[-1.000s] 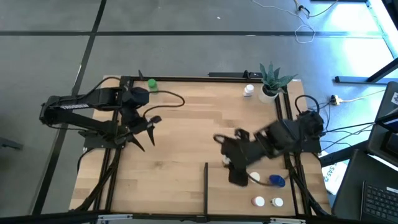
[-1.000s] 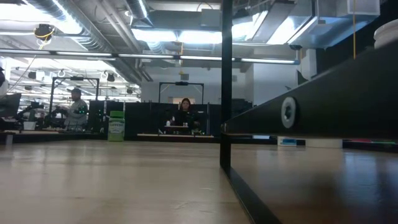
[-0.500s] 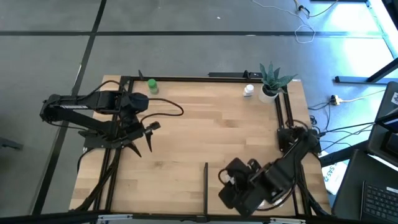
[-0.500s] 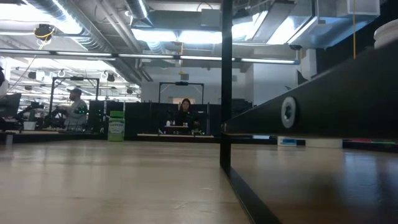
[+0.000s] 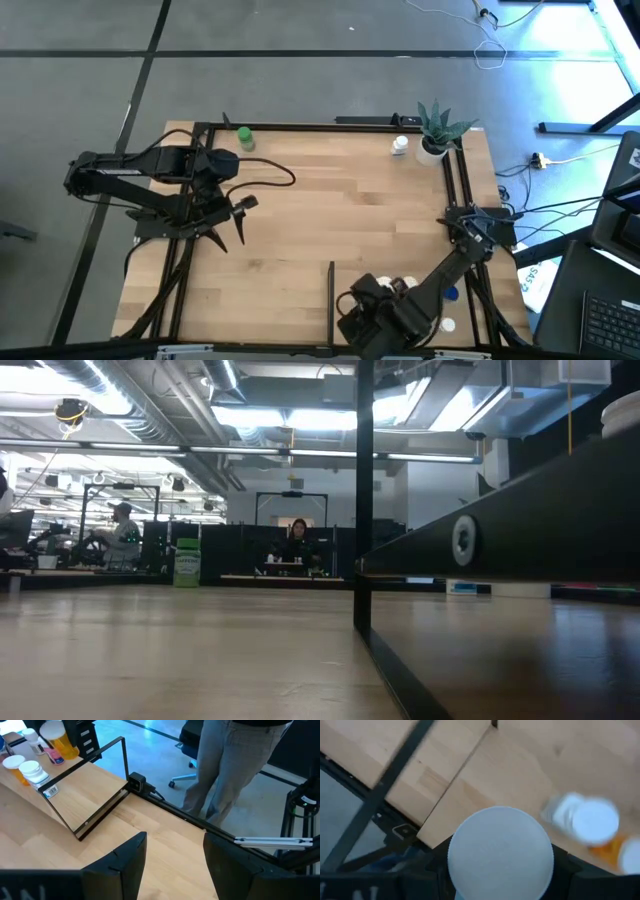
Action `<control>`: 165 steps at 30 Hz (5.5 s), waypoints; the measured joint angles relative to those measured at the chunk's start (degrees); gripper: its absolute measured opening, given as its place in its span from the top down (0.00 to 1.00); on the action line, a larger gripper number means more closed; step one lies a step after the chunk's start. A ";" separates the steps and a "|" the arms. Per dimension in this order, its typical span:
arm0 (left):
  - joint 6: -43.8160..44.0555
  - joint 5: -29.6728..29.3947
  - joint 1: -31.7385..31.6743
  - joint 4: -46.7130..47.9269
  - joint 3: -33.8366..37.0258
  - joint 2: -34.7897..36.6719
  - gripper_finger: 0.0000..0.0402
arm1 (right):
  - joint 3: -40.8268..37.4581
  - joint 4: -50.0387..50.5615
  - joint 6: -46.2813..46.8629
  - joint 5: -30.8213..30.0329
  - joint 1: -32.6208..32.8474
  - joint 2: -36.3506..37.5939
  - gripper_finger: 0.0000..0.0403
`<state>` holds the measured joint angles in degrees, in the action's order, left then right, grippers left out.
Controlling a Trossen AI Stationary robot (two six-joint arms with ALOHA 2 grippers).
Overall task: Pick and place medicine bottles onto shelf by color
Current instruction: Put the orange pill bottle onto the shelf
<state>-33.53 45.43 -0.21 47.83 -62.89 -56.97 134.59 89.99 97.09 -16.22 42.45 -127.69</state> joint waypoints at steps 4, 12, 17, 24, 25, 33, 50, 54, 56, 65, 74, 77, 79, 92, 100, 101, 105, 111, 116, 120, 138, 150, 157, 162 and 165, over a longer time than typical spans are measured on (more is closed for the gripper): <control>0.01 0.00 0.00 -0.02 0.00 0.00 0.53 | 0.02 0.01 9.94 0.40 2.63 -0.03 0.51; -0.11 -2.45 -0.02 -1.90 0.00 0.00 0.53 | 0.02 0.01 26.51 0.70 6.76 -1.80 0.51; -1.44 0.90 -0.02 -2.58 0.00 0.00 0.53 | 0.02 0.01 28.27 1.89 6.95 -4.74 0.51; 1.54 3.54 0.00 -2.60 0.00 -0.02 0.53 | 0.02 0.01 28.23 2.42 6.48 -8.69 0.51; 1.80 3.54 0.00 -2.58 0.00 -0.02 0.53 | 0.02 0.01 28.23 2.40 6.43 -9.14 0.51; 1.89 3.52 0.00 -2.58 0.00 -0.02 0.53 | 0.02 0.01 24.03 3.20 5.66 -11.49 0.51; 1.89 3.45 0.00 -2.56 0.00 -0.02 0.53 | 0.02 0.01 14.89 5.36 5.21 -11.44 0.51; 1.89 3.45 0.00 -2.56 0.00 -0.02 0.53 | 0.00 0.01 14.87 5.36 5.21 -11.44 0.51; 1.89 3.46 0.00 -2.56 0.00 -0.02 0.53 | -0.53 0.06 14.77 5.36 5.19 -11.40 0.51; 1.89 3.45 0.00 -2.56 0.00 -0.02 0.53 | -0.66 0.03 13.19 5.35 4.89 -11.38 0.51; 1.89 3.45 0.00 -2.56 0.00 -0.02 0.53 | -0.66 0.03 12.15 5.34 4.15 -11.38 0.50; 1.89 3.45 0.00 -2.56 0.00 -0.02 0.53 | -0.66 0.03 10.60 5.33 4.07 -11.38 0.47; 1.89 3.48 -0.01 -2.54 0.00 -0.02 0.53 | -0.66 0.03 10.15 5.32 4.10 -11.38 0.45; 1.89 3.46 0.00 -2.54 0.00 -0.02 0.53 | -0.66 0.03 9.23 5.34 4.10 -11.36 0.41; 1.89 3.47 0.00 -2.54 0.00 -0.02 0.53 | 0.43 -0.08 9.37 5.34 3.50 -11.00 0.41; 1.89 3.48 0.00 -2.54 0.00 -0.02 0.53 | 0.43 -0.08 9.37 5.34 3.41 -10.96 0.41; 1.88 3.47 -0.01 -2.54 0.00 -0.02 0.53 | 0.43 -0.06 9.25 5.34 2.92 -10.89 0.41; 1.89 3.45 -0.02 -2.53 0.00 -0.02 0.53 | 0.43 -0.04 9.17 5.48 2.06 -10.92 0.41; 1.88 3.47 -0.01 -2.51 0.00 -0.02 0.53 | 0.41 -0.02 8.76 5.72 1.14 -10.52 0.41; 1.87 3.48 -0.02 -2.49 0.00 -0.02 0.53 | 0.41 0.17 7.29 5.36 0.66 -8.90 0.41; 1.49 3.48 0.00 -2.45 0.00 -0.02 0.53 | 0.39 -9.61 3.18 -5.64 0.51 -4.64 0.41; 1.45 3.45 0.00 -2.45 0.00 -0.02 0.53 | -5.51 -18.62 7.79 -0.71 0.51 -4.75 0.41; 1.45 3.45 0.00 -2.45 0.00 -0.02 0.53 | -8.33 -20.46 8.29 3.96 0.55 -4.77 0.41; 1.50 3.45 -0.01 -2.45 0.00 0.00 0.53 | -8.33 -19.75 8.33 4.04 0.51 -4.77 0.41; 1.52 3.46 -0.02 -2.45 0.00 -0.02 0.53 | -8.33 -18.31 9.71 4.58 0.51 -4.77 0.41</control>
<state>-32.01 48.89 -0.23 45.39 -62.89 -56.99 126.26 71.68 106.80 -11.64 42.96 -132.46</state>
